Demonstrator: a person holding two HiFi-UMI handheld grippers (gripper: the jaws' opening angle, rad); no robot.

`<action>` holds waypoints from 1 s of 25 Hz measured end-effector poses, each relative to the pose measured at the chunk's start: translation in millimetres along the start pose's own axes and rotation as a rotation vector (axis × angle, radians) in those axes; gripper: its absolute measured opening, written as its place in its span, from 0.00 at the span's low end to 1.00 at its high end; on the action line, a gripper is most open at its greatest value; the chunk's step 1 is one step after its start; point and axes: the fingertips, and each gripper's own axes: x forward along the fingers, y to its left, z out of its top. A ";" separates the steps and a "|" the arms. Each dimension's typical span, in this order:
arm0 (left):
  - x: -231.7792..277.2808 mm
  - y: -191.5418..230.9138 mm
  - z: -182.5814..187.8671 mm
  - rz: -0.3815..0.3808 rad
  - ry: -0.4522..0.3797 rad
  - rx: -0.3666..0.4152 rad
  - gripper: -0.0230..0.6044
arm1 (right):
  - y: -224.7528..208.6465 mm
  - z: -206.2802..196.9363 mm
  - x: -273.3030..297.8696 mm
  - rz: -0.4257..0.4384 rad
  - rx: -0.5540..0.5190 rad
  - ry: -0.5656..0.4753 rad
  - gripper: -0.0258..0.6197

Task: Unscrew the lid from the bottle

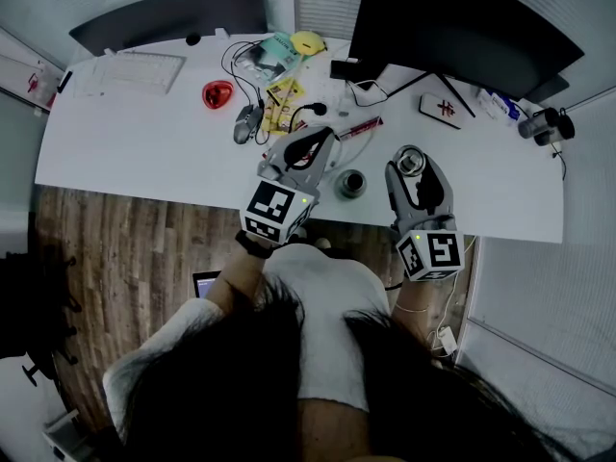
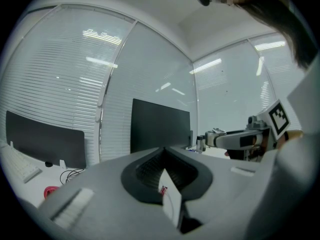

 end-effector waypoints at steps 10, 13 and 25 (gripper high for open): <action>-3.2 1.4 1.2 0.001 -0.004 0.001 0.13 | 2.6 0.6 0.6 0.003 0.001 0.005 0.42; -4.5 2.5 -0.2 0.002 -0.005 0.001 0.13 | 3.9 -1.6 0.8 0.001 0.004 0.008 0.42; -5.0 3.7 -2.5 -0.008 -0.001 -0.005 0.13 | 6.2 -1.1 -1.3 -0.007 0.007 0.008 0.42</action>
